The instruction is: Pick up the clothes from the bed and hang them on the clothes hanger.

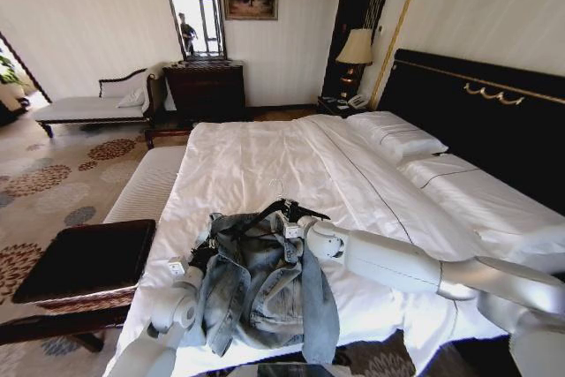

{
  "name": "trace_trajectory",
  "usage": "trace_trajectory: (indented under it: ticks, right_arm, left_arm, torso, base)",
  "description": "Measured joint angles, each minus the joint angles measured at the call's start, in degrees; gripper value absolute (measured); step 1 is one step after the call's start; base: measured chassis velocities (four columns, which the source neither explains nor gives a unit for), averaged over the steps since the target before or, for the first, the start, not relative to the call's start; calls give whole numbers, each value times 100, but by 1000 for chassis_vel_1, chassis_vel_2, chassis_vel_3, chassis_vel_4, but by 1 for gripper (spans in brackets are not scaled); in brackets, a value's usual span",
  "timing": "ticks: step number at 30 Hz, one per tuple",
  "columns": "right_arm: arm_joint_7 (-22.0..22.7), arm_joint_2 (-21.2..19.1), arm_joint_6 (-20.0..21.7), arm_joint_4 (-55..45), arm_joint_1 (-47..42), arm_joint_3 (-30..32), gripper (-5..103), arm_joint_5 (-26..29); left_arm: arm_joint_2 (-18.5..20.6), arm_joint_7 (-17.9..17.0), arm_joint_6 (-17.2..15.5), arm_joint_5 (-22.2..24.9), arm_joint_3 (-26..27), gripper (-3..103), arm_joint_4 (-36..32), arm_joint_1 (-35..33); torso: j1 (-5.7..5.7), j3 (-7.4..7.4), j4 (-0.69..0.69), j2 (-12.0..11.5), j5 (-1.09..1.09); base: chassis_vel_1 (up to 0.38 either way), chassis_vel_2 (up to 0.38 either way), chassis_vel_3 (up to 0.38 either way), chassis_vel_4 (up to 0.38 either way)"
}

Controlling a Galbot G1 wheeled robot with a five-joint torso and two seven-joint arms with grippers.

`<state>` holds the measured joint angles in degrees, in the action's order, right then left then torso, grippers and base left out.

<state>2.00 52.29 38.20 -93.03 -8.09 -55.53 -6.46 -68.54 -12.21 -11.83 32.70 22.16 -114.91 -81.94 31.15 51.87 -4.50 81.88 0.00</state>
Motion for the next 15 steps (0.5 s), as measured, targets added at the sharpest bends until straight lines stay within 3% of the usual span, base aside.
trace_trajectory:
  ticks: [6, 15]
  right_arm:
    - [34, 394, 294, 445, 169, -268, 35, 248]
    - [166, 772, 417, 382, 115, -54, 35, 766]
  left_arm:
    - [-44, 87, 35, -225, -154, 2, -309, -314]
    - [-124, 196, 133, -515, -278, 2, -345, -548]
  torso:
    - [0, 0, 0, 0, 0]
    - [-1, 0, 1, 0, 0]
  base:
    - [0, 0, 0, 0]
    - [0, 0, 0, 0]
